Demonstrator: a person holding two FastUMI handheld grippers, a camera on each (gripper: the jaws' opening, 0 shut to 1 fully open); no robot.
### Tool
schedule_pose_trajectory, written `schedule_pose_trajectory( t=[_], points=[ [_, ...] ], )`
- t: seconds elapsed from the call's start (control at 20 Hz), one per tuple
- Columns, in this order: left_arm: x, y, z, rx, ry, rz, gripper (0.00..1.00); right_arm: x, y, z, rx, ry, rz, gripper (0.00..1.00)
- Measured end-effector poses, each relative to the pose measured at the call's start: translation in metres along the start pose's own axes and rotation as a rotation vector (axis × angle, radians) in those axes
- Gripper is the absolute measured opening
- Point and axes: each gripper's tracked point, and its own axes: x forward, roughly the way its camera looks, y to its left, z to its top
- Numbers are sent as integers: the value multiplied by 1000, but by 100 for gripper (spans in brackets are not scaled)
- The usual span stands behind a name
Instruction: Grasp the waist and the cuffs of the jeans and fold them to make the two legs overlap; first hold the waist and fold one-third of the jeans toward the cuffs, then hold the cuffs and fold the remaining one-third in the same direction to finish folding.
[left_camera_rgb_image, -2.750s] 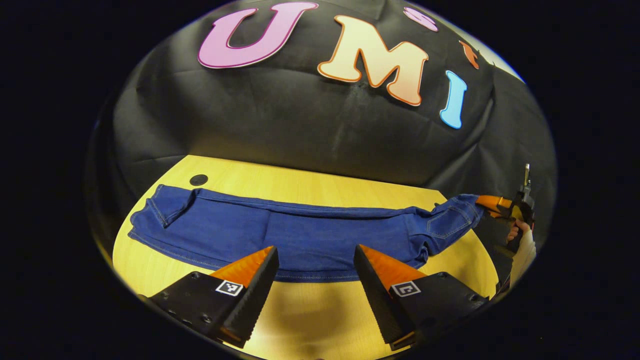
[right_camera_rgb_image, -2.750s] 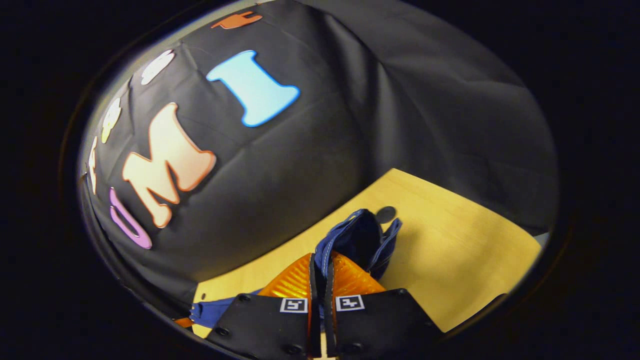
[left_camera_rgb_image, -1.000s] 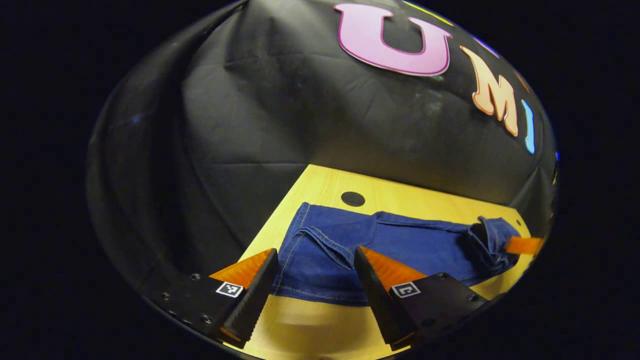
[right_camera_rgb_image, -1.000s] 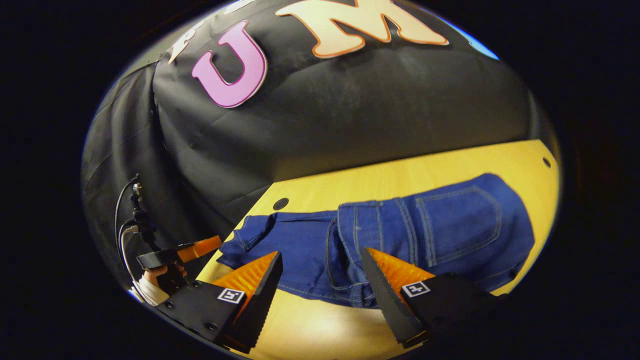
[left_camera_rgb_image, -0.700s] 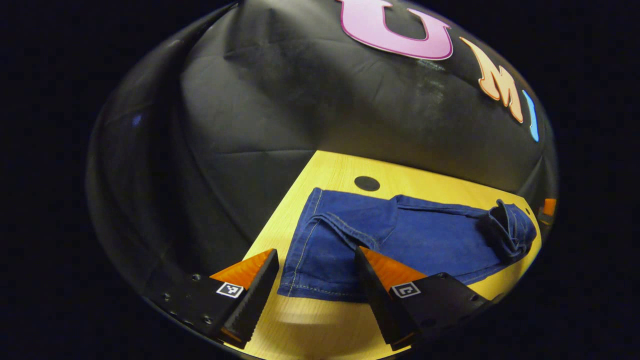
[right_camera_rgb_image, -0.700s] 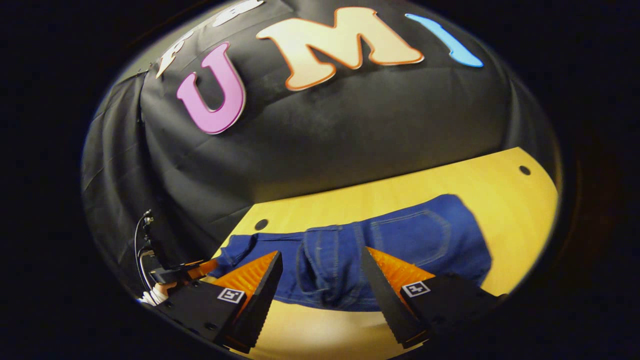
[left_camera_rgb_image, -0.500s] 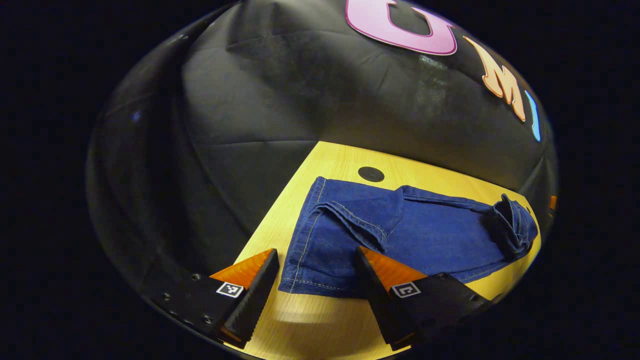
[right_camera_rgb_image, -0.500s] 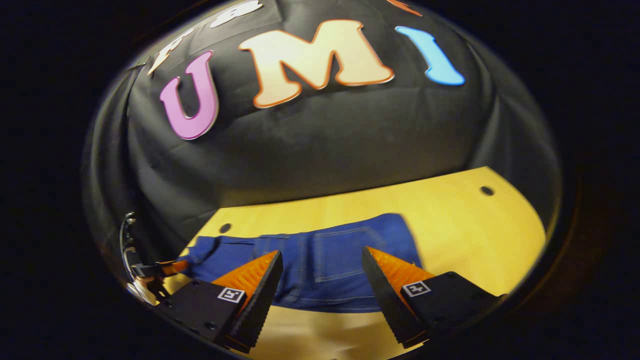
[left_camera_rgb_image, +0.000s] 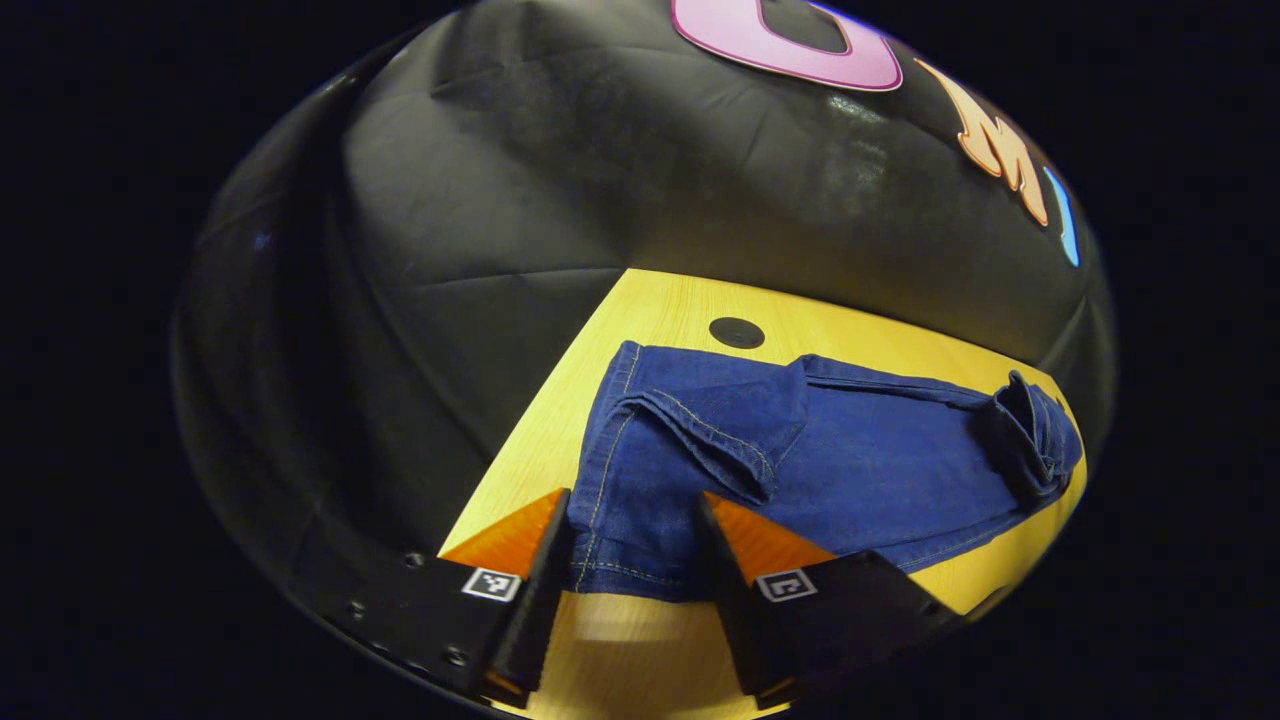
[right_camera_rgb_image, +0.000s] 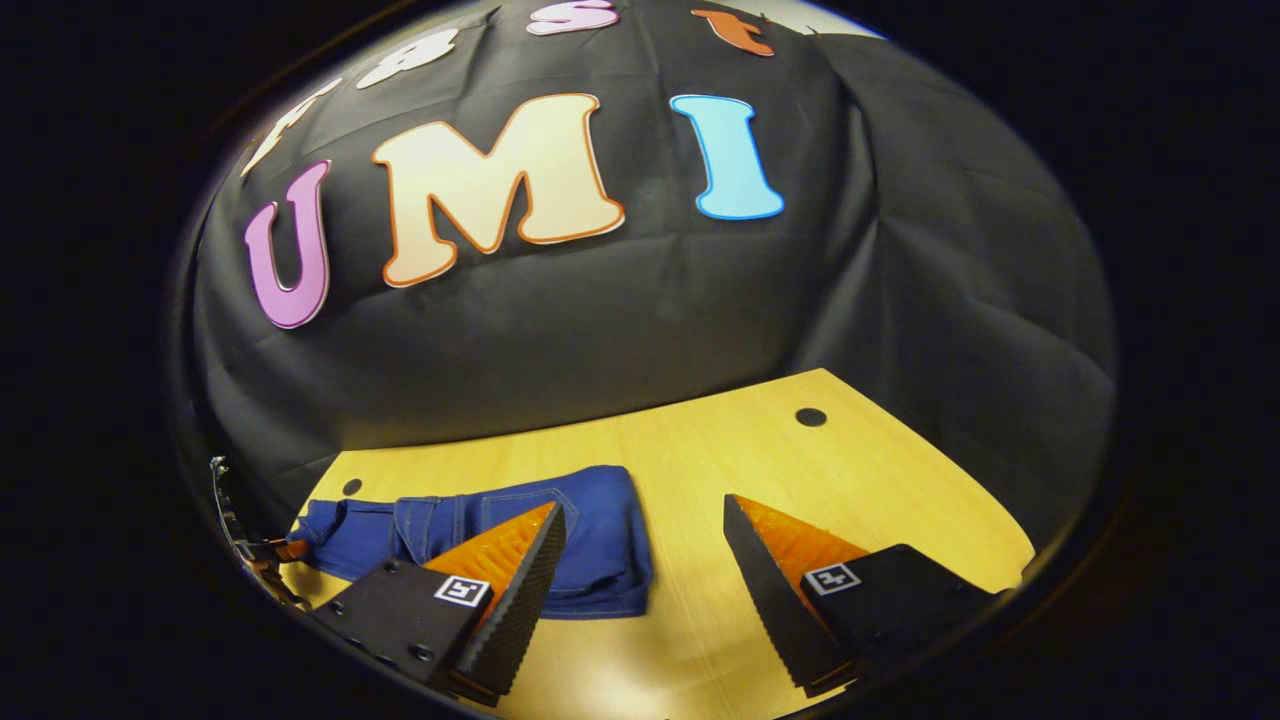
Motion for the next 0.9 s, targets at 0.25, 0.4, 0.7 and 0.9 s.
schedule_pose_trajectory(
  t=[0.25,0.4,0.7,0.9],
  points=[
    [-8,24,8,-139,18,-76,5,-5,-3,-3,-19,2,7,98],
    [-13,19,12,-187,-6,-52,0,-4,-5,-5,-23,3,-1,98],
    [-60,-35,67,-189,-112,-118,0,-4,-10,-6,8,-3,-17,98],
    [-90,-116,107,-205,-173,-226,0,-3,-12,-5,50,-5,-1,94]
  ],
)
